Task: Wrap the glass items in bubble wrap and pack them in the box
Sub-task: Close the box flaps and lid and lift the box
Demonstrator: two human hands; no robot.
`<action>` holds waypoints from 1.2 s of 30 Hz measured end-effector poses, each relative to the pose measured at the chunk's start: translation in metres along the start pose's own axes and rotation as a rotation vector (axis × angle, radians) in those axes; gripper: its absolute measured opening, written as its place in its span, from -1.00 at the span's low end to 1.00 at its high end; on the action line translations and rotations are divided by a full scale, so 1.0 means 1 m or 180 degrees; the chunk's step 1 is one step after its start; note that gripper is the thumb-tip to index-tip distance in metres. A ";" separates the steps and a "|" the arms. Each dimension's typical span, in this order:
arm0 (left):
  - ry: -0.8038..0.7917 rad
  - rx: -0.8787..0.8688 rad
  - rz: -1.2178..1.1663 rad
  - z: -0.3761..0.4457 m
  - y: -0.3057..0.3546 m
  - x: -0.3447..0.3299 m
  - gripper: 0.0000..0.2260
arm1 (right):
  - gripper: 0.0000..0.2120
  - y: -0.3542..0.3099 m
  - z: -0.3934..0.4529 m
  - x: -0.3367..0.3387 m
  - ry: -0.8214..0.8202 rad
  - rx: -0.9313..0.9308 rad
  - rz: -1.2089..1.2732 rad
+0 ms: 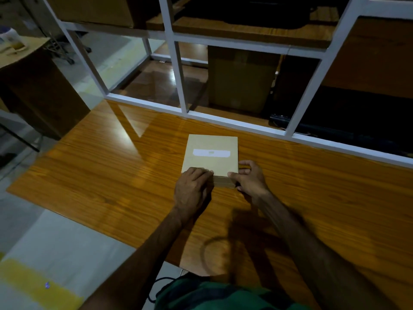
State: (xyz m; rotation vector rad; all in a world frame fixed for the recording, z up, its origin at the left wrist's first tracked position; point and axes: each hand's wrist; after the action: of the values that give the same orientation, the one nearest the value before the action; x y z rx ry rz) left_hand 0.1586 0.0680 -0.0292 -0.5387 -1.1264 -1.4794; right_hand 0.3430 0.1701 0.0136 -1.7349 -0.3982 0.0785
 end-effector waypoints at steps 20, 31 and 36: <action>-0.0558 0.3456 -0.3206 0.006 0.011 0.027 -0.77 | -0.52 0.030 -0.019 -0.022 0.0335 0.0289 0.0294; 0.0119 0.3710 -0.3857 0.011 0.040 0.043 -0.75 | -0.44 0.009 -0.033 -0.032 0.0764 0.0479 0.1012; 0.0142 0.4080 -0.4809 0.008 0.051 0.054 -0.70 | -0.49 -0.030 -0.027 -0.021 0.1001 0.0944 0.0366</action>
State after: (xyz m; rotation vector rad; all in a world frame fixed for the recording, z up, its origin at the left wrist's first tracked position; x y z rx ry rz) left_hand 0.1907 0.0535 0.0371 1.5257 -2.2602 -1.3815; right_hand 0.3243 0.1425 0.0445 -1.4449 -0.0507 -0.0508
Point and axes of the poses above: each hand's wrist, its own z-axis towards the middle knuckle, its own x-axis out of the back of the hand, y = z × x, and after that the axes turned 13 degrees about x, right-handed
